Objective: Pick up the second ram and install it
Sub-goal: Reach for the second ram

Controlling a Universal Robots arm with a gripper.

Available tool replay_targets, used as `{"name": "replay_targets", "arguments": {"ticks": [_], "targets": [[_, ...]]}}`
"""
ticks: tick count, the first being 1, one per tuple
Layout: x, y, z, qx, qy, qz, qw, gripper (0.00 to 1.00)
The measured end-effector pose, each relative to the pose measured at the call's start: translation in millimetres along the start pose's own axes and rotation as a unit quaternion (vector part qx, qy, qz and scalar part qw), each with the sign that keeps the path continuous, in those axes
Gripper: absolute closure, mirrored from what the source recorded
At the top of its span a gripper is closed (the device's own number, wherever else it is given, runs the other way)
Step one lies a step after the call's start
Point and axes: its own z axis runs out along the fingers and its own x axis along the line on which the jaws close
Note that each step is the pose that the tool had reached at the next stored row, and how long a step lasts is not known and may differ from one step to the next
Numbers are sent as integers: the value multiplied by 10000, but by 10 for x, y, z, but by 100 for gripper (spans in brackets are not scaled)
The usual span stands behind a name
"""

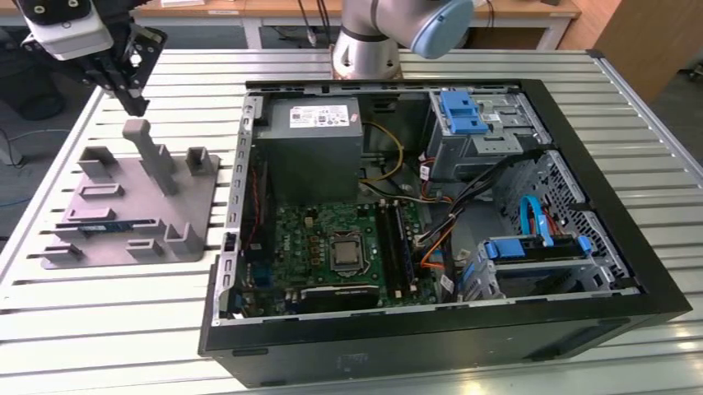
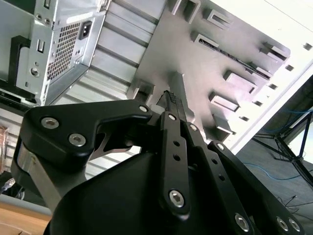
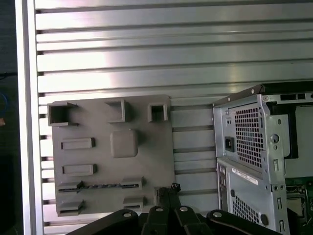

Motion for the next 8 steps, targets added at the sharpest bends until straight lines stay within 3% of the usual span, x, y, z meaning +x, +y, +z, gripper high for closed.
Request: {"name": "replay_targets", "arguments": {"ticks": [8], "targets": [[134, -12, 36, 0, 0, 0, 10000, 90]]}}
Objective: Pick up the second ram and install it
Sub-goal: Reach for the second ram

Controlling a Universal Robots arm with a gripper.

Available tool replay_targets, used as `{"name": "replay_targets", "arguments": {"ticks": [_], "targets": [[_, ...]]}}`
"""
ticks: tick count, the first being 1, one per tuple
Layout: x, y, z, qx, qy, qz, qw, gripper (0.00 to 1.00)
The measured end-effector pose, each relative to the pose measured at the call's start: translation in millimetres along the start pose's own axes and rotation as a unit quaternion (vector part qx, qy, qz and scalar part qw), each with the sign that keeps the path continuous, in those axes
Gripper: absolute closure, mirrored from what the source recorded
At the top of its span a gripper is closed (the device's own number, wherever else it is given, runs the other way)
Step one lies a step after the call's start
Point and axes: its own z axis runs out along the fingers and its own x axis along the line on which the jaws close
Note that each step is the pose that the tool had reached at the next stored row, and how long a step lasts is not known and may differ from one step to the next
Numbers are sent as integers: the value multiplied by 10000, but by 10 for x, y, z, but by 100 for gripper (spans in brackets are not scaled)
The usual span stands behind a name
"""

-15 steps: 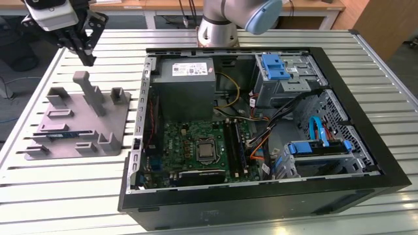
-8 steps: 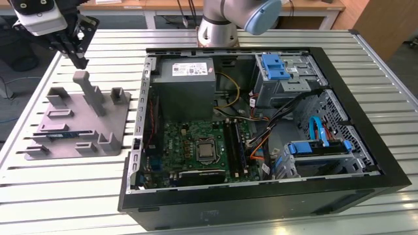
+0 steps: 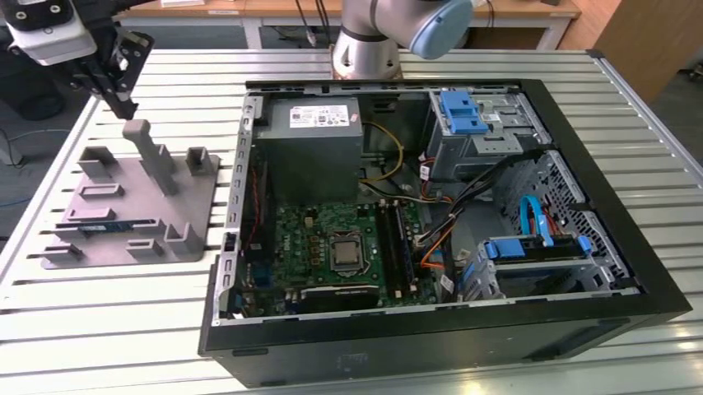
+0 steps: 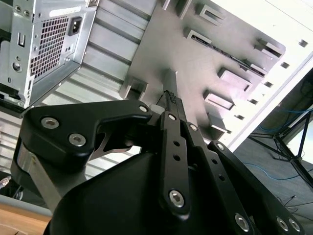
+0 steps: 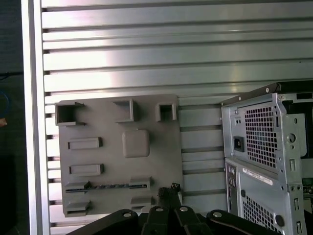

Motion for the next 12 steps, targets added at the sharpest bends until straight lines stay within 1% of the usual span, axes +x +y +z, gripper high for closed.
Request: {"name": "replay_targets", "arguments": {"ticks": [12], "targets": [[171, -15, 42, 0, 0, 0, 10000, 90]]}}
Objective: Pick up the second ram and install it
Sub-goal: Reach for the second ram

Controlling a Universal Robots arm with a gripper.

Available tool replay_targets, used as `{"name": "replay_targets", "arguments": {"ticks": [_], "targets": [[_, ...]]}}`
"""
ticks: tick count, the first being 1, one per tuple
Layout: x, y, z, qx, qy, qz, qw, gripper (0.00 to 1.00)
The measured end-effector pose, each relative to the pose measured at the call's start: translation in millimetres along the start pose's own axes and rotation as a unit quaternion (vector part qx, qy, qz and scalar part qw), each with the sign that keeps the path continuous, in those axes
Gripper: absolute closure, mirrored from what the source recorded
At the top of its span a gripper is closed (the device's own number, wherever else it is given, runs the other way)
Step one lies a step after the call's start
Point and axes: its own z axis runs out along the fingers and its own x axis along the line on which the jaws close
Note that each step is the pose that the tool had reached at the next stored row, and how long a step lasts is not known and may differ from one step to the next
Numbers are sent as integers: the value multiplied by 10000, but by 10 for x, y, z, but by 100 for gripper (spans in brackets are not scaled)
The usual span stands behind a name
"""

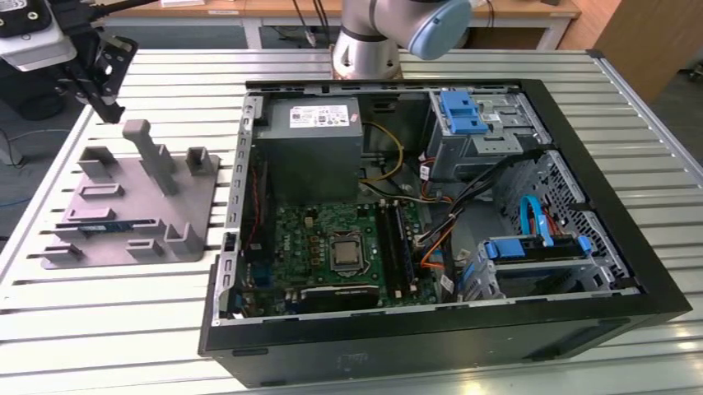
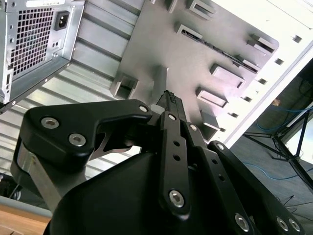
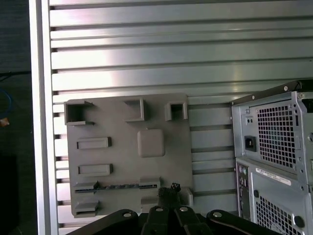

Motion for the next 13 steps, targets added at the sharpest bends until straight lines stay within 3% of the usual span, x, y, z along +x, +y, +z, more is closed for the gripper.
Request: {"name": "replay_targets", "arguments": {"ticks": [13], "targets": [[160, -14, 44, 0, 0, 0, 10000, 90]]}}
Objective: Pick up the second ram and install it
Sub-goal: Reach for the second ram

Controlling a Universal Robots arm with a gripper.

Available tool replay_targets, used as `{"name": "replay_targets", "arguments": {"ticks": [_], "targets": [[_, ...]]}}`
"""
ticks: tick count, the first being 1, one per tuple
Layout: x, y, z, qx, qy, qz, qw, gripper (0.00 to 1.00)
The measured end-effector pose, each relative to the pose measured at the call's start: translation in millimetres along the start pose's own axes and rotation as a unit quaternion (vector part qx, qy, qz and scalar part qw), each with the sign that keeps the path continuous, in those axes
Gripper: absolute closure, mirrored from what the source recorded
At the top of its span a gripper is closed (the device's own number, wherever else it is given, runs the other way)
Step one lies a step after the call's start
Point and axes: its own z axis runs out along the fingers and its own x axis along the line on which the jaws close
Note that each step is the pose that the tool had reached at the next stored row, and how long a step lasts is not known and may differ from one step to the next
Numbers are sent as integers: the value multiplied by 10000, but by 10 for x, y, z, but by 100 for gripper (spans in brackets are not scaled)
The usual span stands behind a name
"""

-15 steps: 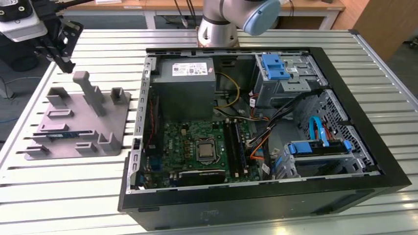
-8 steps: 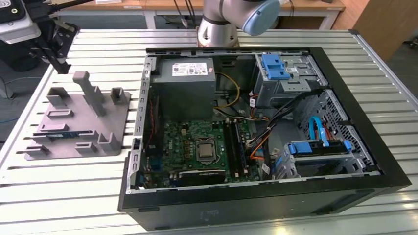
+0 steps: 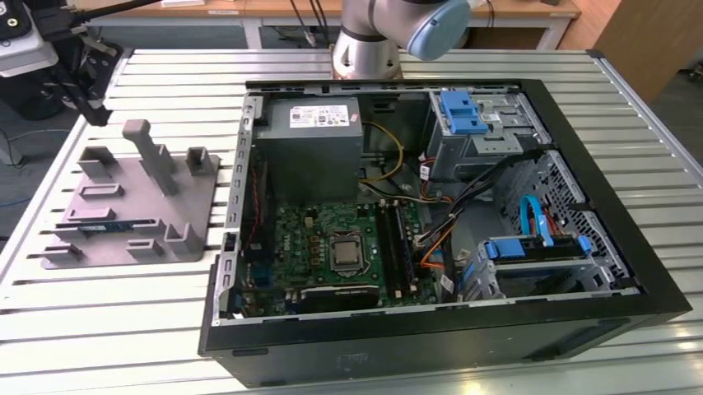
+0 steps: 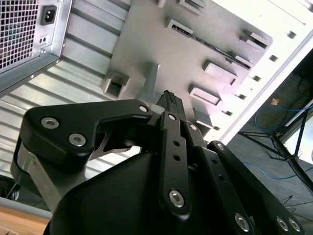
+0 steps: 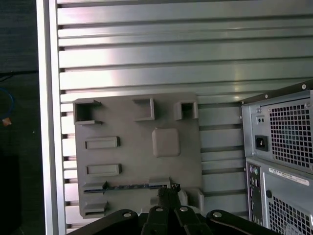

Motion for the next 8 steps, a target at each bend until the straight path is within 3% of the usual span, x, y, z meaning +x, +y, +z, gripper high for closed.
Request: {"name": "replay_targets", "arguments": {"ticks": [8], "targets": [[78, -8, 42, -1, -1, 0, 10000, 90]]}}
